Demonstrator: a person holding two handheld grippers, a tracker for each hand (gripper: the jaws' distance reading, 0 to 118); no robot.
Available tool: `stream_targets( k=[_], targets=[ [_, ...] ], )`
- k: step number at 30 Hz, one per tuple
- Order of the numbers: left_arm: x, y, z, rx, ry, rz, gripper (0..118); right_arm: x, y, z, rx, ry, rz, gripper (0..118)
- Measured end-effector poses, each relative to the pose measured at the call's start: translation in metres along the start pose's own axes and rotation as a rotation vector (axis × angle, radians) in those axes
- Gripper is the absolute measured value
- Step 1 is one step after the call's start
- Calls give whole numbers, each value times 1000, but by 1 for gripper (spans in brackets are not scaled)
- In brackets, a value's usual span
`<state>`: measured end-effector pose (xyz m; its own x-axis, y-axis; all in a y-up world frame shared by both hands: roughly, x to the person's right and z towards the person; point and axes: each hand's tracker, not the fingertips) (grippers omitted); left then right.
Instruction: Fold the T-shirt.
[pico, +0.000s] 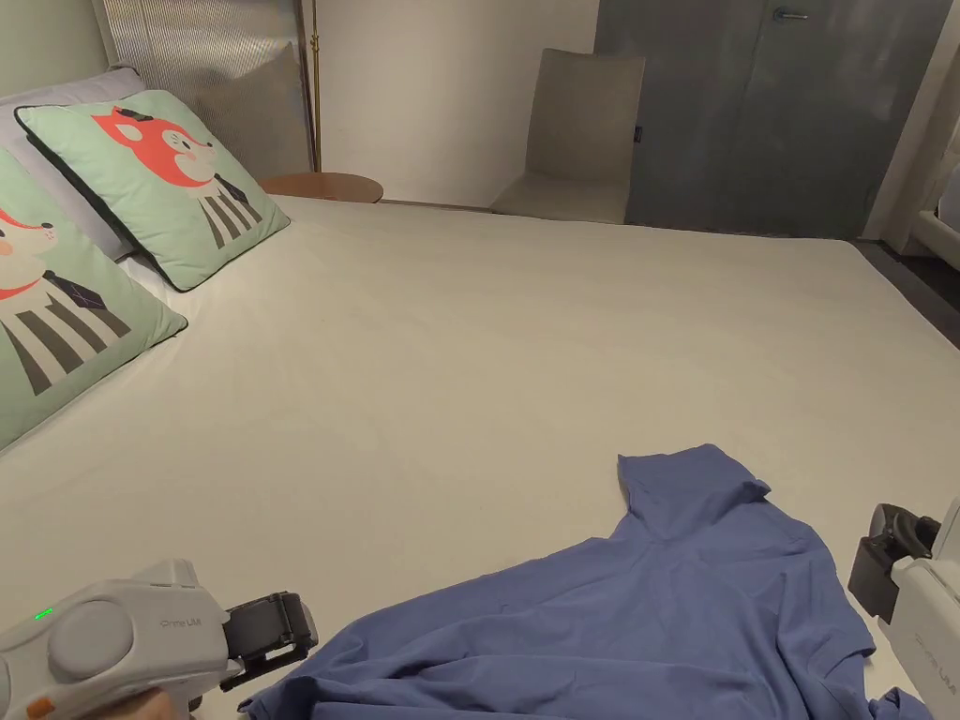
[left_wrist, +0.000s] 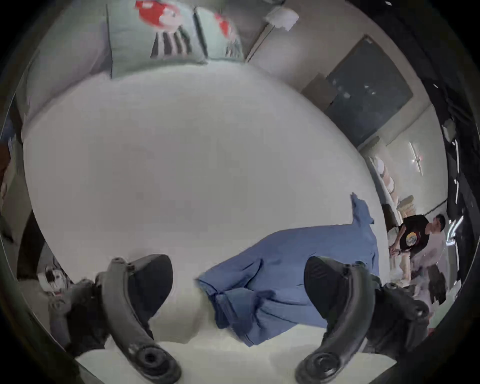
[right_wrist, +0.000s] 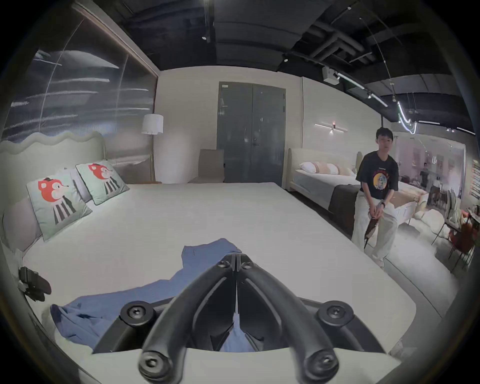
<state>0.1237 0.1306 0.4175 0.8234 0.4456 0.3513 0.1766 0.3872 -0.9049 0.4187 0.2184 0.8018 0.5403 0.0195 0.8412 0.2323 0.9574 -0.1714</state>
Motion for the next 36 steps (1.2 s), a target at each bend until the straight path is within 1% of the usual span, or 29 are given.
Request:
stream_targets(
  k=[2, 3, 4, 6, 7, 8, 9, 10, 11, 13, 15, 16, 17, 18, 21, 22, 25, 30, 33, 35, 36],
  targets=[
    [-2, 0, -15, -55, 4, 25, 96, 2, -3, -2, -15, 0, -5, 1],
    [-1, 0, -20, -75, 11, 36, 89, 3, -5, -3, -20, -2, -7, 1],
    [1, -2, -26, -97, 19, 28, 78, 3, -6, -3, -26, -4, -9, 1],
    [5, -6, -34, -120, 45, 23, 65, 5, -8, -5, -36, -6, -14, 1],
    [8, -8, -35, -115, 64, 17, 57, 5, -10, -7, -42, -8, -15, 1],
    [11, -8, -35, -98, 94, -1, 52, 6, -10, -7, -47, -10, -15, 1],
    [10, -7, -36, -86, 102, -7, 43, 6, -11, -8, -51, -11, -15, 1],
    [10, -6, -35, -81, 99, -2, 22, 7, -12, -10, -56, -12, -14, 1],
    [10, -5, -35, -75, 96, 7, 12, 8, -12, -12, -61, -13, -13, 1],
    [8, -2, -32, -66, 49, 23, 9, 9, -12, -17, -68, -11, -10, 1],
    [14, -1, -27, -37, 66, -17, 9, 10, -8, -28, -75, -12, -13, 2],
    [16, -1, -23, -18, 72, -43, 9, 12, -5, -36, -82, -11, -14, 10],
    [19, -2, -19, -2, 62, -57, 9, 13, -1, -47, -104, -4, -16, 32],
    [22, -2, -16, 11, 61, -71, 9, 14, 3, -60, -132, 4, -17, 66],
    [32, -4, -6, 61, 67, -136, 9, 20, 9, -112, -264, 68, -45, 93],
    [35, -6, -4, 75, 74, -165, 9, 21, 9, -130, -288, 72, -57, 111],
    [42, -8, -1, 94, 81, -205, 9, 23, 4, -183, -399, 41, -48, 110],
    [47, -11, -3, 108, 95, -236, 9, 27, -28, -257, -621, -1, -14, 109],
    [47, -11, -5, 103, 95, -245, 9, 31, -50, -280, -675, -47, -17, 103],
    [47, -11, -6, 105, 103, -261, 9, 33, -60, -285, -686, -80, -29, 94],
    [47, -11, -7, 108, 104, -267, 9, 35, -62, -284, -686, -61, -53, 92]
  ],
)
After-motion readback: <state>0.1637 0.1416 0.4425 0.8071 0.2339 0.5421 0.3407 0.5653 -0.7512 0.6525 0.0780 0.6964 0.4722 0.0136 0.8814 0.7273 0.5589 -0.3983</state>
